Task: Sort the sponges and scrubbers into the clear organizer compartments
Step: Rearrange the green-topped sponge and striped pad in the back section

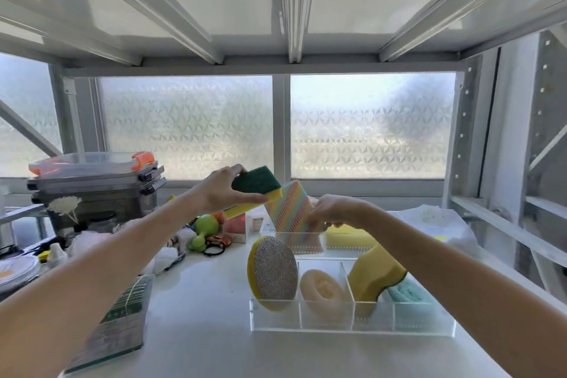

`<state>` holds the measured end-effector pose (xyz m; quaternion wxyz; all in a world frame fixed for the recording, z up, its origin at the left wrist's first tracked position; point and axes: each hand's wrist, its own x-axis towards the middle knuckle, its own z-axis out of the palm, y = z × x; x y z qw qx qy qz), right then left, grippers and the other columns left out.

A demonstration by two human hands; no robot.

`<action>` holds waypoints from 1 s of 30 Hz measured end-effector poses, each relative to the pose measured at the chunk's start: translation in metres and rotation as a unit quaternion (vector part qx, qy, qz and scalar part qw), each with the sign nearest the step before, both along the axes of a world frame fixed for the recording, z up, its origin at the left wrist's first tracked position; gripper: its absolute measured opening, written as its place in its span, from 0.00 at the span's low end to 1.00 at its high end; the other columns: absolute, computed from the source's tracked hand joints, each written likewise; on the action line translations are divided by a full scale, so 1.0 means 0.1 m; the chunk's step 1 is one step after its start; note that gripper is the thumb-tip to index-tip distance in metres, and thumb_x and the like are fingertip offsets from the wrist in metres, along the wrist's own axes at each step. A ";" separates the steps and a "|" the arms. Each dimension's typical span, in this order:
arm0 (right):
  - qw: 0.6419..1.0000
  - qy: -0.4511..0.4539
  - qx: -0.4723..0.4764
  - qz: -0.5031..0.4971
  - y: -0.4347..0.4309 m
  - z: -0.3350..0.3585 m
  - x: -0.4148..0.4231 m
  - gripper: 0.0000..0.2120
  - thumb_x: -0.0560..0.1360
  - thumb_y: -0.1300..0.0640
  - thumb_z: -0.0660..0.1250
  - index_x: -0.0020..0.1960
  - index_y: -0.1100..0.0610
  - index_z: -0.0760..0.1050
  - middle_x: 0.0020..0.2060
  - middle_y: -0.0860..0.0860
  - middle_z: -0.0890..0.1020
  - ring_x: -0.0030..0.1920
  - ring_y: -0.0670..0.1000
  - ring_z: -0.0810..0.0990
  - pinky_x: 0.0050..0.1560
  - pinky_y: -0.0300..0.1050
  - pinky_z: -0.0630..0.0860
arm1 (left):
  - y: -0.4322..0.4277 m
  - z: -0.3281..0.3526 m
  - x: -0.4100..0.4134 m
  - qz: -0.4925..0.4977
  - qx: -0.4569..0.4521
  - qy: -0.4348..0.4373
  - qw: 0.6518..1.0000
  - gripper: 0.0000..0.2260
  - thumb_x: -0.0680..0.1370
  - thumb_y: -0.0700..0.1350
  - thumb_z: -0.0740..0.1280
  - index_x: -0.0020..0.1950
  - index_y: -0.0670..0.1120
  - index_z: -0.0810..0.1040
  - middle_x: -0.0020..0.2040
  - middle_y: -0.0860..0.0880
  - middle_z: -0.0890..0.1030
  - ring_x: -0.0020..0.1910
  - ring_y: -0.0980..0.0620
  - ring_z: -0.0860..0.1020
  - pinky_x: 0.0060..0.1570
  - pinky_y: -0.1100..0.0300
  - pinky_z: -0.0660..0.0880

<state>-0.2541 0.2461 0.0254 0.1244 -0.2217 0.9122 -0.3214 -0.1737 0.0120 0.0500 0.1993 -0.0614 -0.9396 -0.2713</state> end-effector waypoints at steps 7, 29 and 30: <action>0.980 -0.138 -0.143 0.029 0.19 -0.04 -0.08 0.14 0.73 0.64 0.70 0.57 0.67 0.78 0.52 0.58 0.84 0.45 0.50 0.82 0.44 0.36 0.81 | 0.01 0.02 0.00 -0.004 -0.002 0.012 1.000 0.29 0.65 0.63 0.73 0.59 0.47 0.72 0.48 0.49 0.79 0.44 0.52 0.80 0.37 0.62 0.77; 0.981 0.092 0.154 -0.073 1.08 0.32 -0.24 0.23 0.62 0.52 0.80 0.52 0.63 0.83 0.42 0.54 0.83 0.41 0.49 0.80 0.39 0.36 0.76 | 0.16 0.14 -0.03 -0.020 -0.054 0.013 0.998 0.31 0.63 0.64 0.74 0.59 0.48 0.74 0.46 0.52 0.77 0.42 0.56 0.78 0.34 0.67 0.72; 0.974 0.085 0.199 -0.059 1.13 0.29 -0.27 0.24 0.63 0.51 0.79 0.55 0.62 0.82 0.45 0.54 0.83 0.44 0.50 0.79 0.41 0.37 0.77 | 0.20 0.15 -0.04 -0.023 -0.055 0.011 0.998 0.31 0.62 0.64 0.73 0.59 0.48 0.74 0.46 0.51 0.77 0.42 0.55 0.78 0.34 0.67 0.72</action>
